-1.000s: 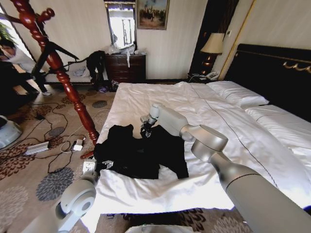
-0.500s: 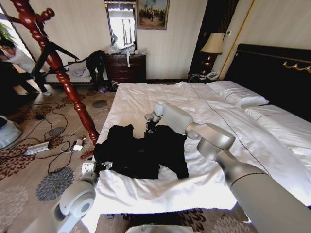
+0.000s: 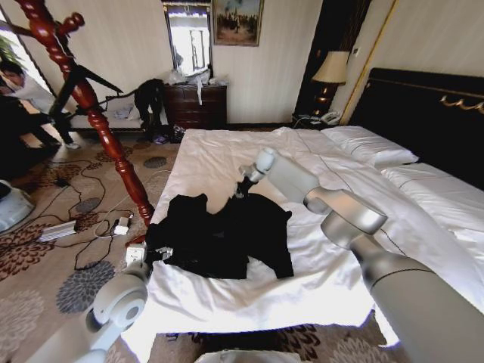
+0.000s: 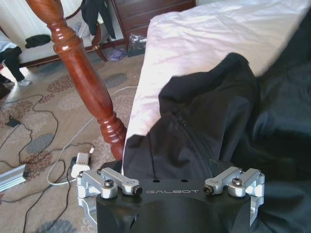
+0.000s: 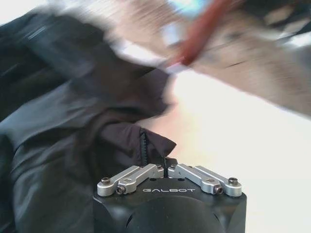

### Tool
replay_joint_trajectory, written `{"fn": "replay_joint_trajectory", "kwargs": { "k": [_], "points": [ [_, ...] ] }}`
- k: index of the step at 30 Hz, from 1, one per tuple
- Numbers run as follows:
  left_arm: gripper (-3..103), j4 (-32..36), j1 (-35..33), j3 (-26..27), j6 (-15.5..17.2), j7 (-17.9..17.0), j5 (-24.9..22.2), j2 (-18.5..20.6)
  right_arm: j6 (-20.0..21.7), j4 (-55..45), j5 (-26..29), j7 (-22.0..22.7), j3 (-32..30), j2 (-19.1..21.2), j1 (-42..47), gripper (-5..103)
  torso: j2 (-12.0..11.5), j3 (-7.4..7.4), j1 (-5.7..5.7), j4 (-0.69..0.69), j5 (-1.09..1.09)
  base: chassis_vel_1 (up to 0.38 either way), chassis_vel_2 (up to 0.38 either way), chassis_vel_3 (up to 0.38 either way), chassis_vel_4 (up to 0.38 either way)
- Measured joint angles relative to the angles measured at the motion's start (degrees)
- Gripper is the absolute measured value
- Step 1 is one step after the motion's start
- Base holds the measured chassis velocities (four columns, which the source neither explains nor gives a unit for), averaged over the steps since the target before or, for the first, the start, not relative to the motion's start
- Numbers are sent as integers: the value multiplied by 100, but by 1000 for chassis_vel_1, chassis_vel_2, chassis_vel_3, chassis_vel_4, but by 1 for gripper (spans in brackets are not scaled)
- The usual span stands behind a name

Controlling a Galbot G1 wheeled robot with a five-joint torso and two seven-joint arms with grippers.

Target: Pick up the clothes from the bed and hang them on the clothes hanger.

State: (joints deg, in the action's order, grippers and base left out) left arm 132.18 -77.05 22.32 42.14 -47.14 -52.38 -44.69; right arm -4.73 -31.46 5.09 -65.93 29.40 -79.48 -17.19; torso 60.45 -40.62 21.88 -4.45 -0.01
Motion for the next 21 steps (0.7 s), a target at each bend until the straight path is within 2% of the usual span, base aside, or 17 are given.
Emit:
{"fn": "replay_joint_trajectory", "kwargs": {
  "k": [1, 2, 6, 7, 10, 11, 13, 15, 17, 19, 21],
  "points": [
    [100, -58, 121, -38, 0, 3, -48, 38, 191, -133, 257, 419, -130, 102, -47, 0, 0, 0, 0, -2, 0, 0, 0, 0, 0],
    [100, -58, 121, -38, 0, 3, -48, 38, 191, -133, 257, 419, -130, 102, -47, 0, 0, 0, 0, -2, 0, 0, 0, 0, 0],
    [100, -264, 665, -178, -149, 140, -284, 161, 937, -1113, 1156, 1699, -349, 584, -66, 0, 0, 0, 1, 2, 1, 0, 0, 0, 0],
    [100, -264, 665, -178, -149, 140, -284, 161, 937, -1113, 1156, 1699, -349, 584, -66, 0, 0, 0, 1, 2, 1, 0, 0, 0, 0],
    [100, -471, 1251, -212, -585, 645, -584, 217, 1432, -2305, 2010, 2618, -459, 1349, 69, 0, 0, 0, 0, 5, 1, 0, 0, 0, 0],
    [100, -471, 1251, -212, -585, 645, -584, 217, 1432, -2305, 2010, 2618, -459, 1349, 69, 0, 0, 0, 0, 5, 1, 0, 0, 0, 0],
    [100, -704, 1716, -227, -973, 1037, -884, 220, 1650, -3306, 2568, 3286, -556, 2070, 253, 0, 0, 0, 1, -10, -3, 0, 0, 0, 0],
    [100, -979, 2076, -298, -1208, 1195, -1033, 189, 1718, -4145, 2952, 3777, -691, 2496, 427, 0, 1, 2, -1, -12, -6, 0, 0, 0, 0],
    [100, -1077, 2157, -342, -1255, 1221, -1046, 170, 1718, -4405, 3068, 3908, -726, 2607, 484, 0, 0, 2, -1, -11, -5, 0, 0, 0, 0],
    [100, -1319, 2267, -479, -1366, 1275, -1054, 70, 1618, -4951, 3425, 4211, -743, 2840, 611, 0, 0, 1, -1, 3, 1, 0, 0, 0, 0],
    [100, -1496, 2290, -559, -1457, 1324, -1141, -128, 1521, -5293, 3727, 4338, -704, 2969, 688, 0, 0, 1, -1, 6, 2, 0, 0, 0, 0]
  ]
}}
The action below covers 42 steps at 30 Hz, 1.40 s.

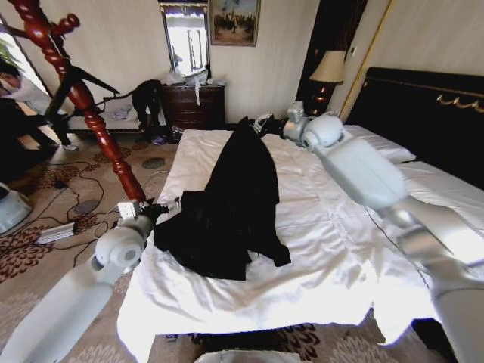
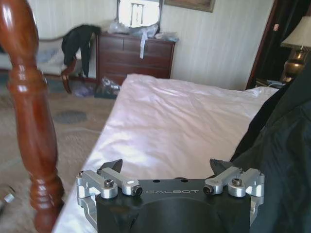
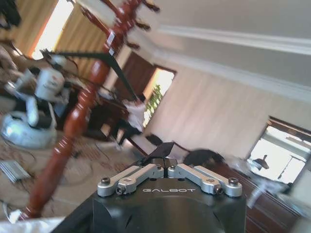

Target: Pick up the clothes from the bed and hang them on the clothes hanger.

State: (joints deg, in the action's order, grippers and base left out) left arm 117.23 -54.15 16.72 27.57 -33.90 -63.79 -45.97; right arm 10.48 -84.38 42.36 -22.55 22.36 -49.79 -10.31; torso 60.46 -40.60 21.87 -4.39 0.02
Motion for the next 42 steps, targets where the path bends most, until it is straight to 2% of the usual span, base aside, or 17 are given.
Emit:
{"fn": "replay_joint_trajectory", "kwargs": {
  "k": [4, 5, 8, 9, 12, 14, 18, 23, 29, 33, 36, 42],
  "points": [
    [100, -223, 95, -40, -27, 17, -256, -287, -81, -207, 106, 14, 73, 68, 49, 0, 0, 0, -1, -6, -1, 0, 0, 0, 0],
    [100, -399, 221, -48, -33, 21, -470, -472, -124, -296, 124, 13, 141, 75, 75, 0, 0, 0, -1, -11, -2, 0, 0, 0, 0],
    [100, -1163, 725, -37, 45, 107, -1105, -948, -169, -345, 119, -17, 274, -41, 101, 0, -1, -1, 1, -9, -3, 0, 0, 0, 0],
    [100, -1163, 725, -37, 45, 107, -1105, -948, -169, -345, 119, -17, 274, -41, 101, 0, -1, -1, 1, -9, -3, 0, 0, 0, 0],
    [100, -1956, 1171, 17, 166, 140, -1371, -1388, -188, -280, 103, -61, 377, -226, 61, 0, 0, -2, 1, -3, 0, 0, 0, 0, 0],
    [100, -2160, 1289, 47, 207, 133, -1390, -1516, -189, -277, 100, -82, 394, -240, 44, 0, 0, -2, 1, -4, 0, 0, 0, 0, 0],
    [100, -2718, 1464, 266, 537, 8, -1398, -1891, -193, -326, 109, -168, 430, -157, -5, 0, 0, -2, 1, -11, -2, 0, 0, 0, 0],
    [100, -2849, 1401, 607, 850, -203, -1602, -2195, -195, -474, 154, -227, 432, 22, -7, 0, 0, -1, 1, -6, -2, 0, 0, 0, 0],
    [100, -2981, 1382, 928, 932, -222, -1660, -2432, -202, -602, 163, -319, 432, 130, -28, 0, -1, -1, 1, -10, -3, 0, 0, 0, 0],
    [100, -3292, 1487, 977, 976, 37, -1523, -2461, -211, -664, 179, -345, 453, 137, -63, 0, 0, -1, 1, -6, -1, 0, 0, 0, 0],
    [100, -3772, 1746, 868, 1038, 401, -1293, -2436, -212, -736, 211, -346, 509, 118, -104, 0, -1, -1, 1, -9, -2, 0, 0, 0, 0],
    [100, -4234, 1948, 696, 1086, 726, -1112, -2451, -201, -843, 271, -342, 582, 103, -190, 0, 0, -1, 1, -6, -1, 0, 0, 0, 0]
  ]
}}
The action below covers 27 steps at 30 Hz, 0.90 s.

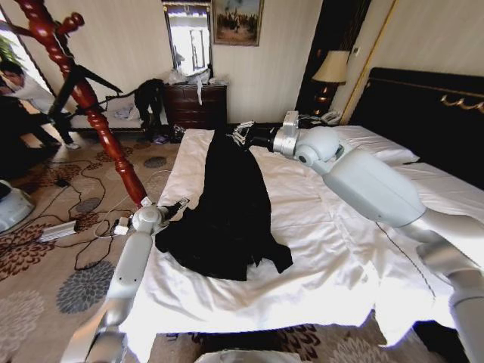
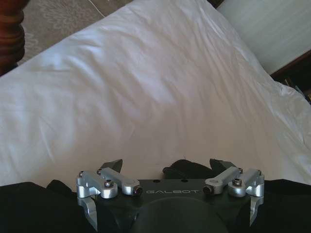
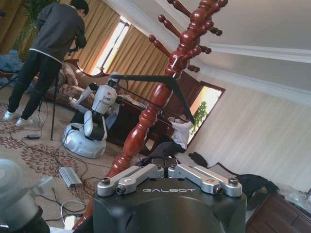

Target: Pick up the clothes from the bed and hang them on the clothes hanger.

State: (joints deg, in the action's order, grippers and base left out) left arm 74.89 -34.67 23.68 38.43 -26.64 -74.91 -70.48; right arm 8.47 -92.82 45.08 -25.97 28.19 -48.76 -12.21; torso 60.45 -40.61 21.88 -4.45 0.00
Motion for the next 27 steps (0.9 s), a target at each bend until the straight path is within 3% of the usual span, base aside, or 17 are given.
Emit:
{"fn": "replay_joint_trajectory", "kwargs": {
  "k": [1, 3, 5, 9, 11, 15, 18, 25, 27],
  "points": [
    [102, -26, 9, -13, 15, 29, 6, -22, 5, -18, 16, 2, 9, 0, -17, 0, 0, 0, 0, 0, 0, 0, 0, 0, 0],
    [96, -129, 39, -37, 45, 108, 32, -163, 17, -64, 54, 6, 43, -2, -78, 0, 0, 0, 0, -2, 0, 0, 0, 0, 0],
    [96, -169, 50, -36, 46, 122, 47, -221, 20, -79, 66, 7, 54, -3, -98, 0, 0, 0, 0, -3, 0, 0, 0, 0, 0],
    [78, -242, 57, -5, 16, 185, 101, -363, 45, -142, 117, 9, 63, -13, -135, 0, 0, 0, 0, -2, 0, 0, 0, 0, 0],
    [78, -242, 51, 10, 10, 200, 103, -374, 49, -152, 126, 9, 63, -16, -141, 0, 0, 0, 0, -1, 0, 0, 0, 0, 0],
    [56, -154, -42, 74, -42, 281, 103, -343, 57, -110, 135, 12, 61, -23, -161, 0, 0, 0, 0, -2, 0, 0, 0, 0, 0],
    [51, -99, -107, 96, -79, 331, 95, -270, 57, -48, 133, 18, 56, -26, -169, 0, 0, 0, 0, -2, 0, 0, 0, 0, 0],
    [18, 129, -264, 230, 29, 352, -253, -39, 47, 147, 121, 31, 37, -47, -194, 0, 0, 0, -1, -2, 0, 0, 0, 0, 0],
    [18, 152, -277, 240, 42, 354, -289, -11, 44, 169, 121, 32, 34, -55, -203, 0, 0, 0, 0, -2, 0, 0, 0, 0, 0]
  ]
}}
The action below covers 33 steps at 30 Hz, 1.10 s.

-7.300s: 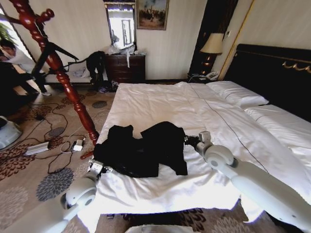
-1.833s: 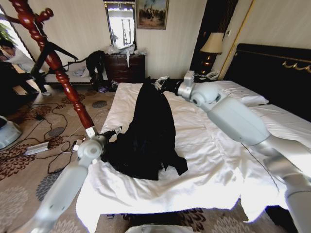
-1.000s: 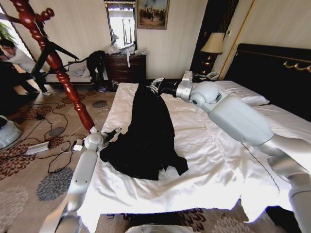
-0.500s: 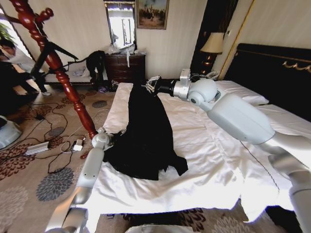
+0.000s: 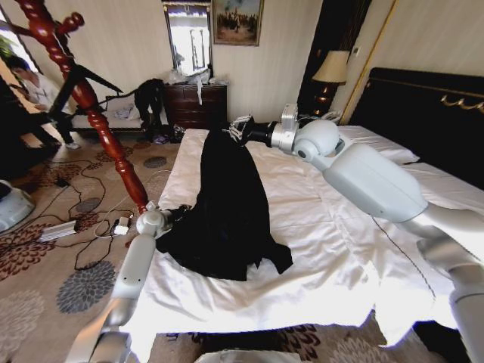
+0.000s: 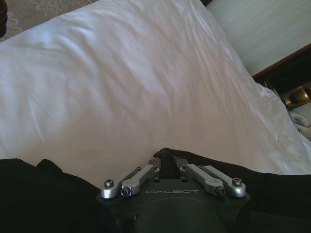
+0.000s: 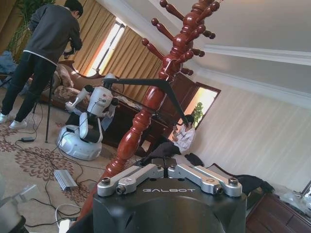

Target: Pick up the clothes from the bed and hang them on the clothes hanger.

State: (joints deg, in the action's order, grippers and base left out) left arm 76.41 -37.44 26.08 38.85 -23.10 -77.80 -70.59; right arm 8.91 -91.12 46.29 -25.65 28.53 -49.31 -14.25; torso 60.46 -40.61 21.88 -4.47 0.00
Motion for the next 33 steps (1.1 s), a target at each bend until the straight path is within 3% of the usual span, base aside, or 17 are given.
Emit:
{"fn": "replay_joint_trajectory", "kwargs": {
  "k": [4, 10, 15, 19, 20, 24, 25, 29, 33],
  "points": [
    [2, 112, -65, 3, 11, 44, -24, 84, -11, 54, 3, 1, -16, -24, -29, 0, 0, 0, 0, 1, 1, 0, 0, 0, 0],
    [1, 566, -157, 11, -216, 124, 6, 244, -16, 127, -24, 127, -41, 10, -14, 0, 0, 0, 0, 1, 1, 0, 0, 0, 0],
    [1, 1520, -206, -179, -603, 154, 222, 749, 301, 90, -20, 648, -161, 202, 66, 0, 0, 0, 0, 0, 1, 0, 0, 0, 0],
    [1, 2636, 62, -355, -1072, -40, 545, 1427, 870, -237, 563, 1492, -364, 462, 114, 0, 0, -1, 0, 0, 0, 0, 0, 0, 0],
    [1, 2636, 62, -355, -1072, -40, 545, 1427, 870, -237, 563, 1492, -364, 462, 114, 0, 0, -1, 0, 0, 0, 0, 0, 0, 0],
    [1, 3539, 528, -361, -1200, -204, 558, 2386, 1288, -748, 1644, 2947, -609, 638, 21, 0, 0, 0, -1, 0, -1, 0, 0, 0, 0],
    [1, 3539, 528, -361, -1200, -204, 558, 2386, 1288, -748, 1644, 2947, -609, 638, 21, 0, 0, 0, -1, 0, -1, 0, 0, 0, 0],
    [1, 4108, 990, -355, -1155, -199, 398, 3230, 1177, -1032, 2011, 3652, -863, 849, -191, 0, 0, 0, -1, 4, 4, 0, 0, 0, 0],
    [1, 4243, 1438, -247, -1110, -143, 89, 3780, 1019, -1069, 1930, 3686, -927, 1178, -395, 0, 1, 1, -1, -3, -2, 0, 0, 0, 0]
  ]
}}
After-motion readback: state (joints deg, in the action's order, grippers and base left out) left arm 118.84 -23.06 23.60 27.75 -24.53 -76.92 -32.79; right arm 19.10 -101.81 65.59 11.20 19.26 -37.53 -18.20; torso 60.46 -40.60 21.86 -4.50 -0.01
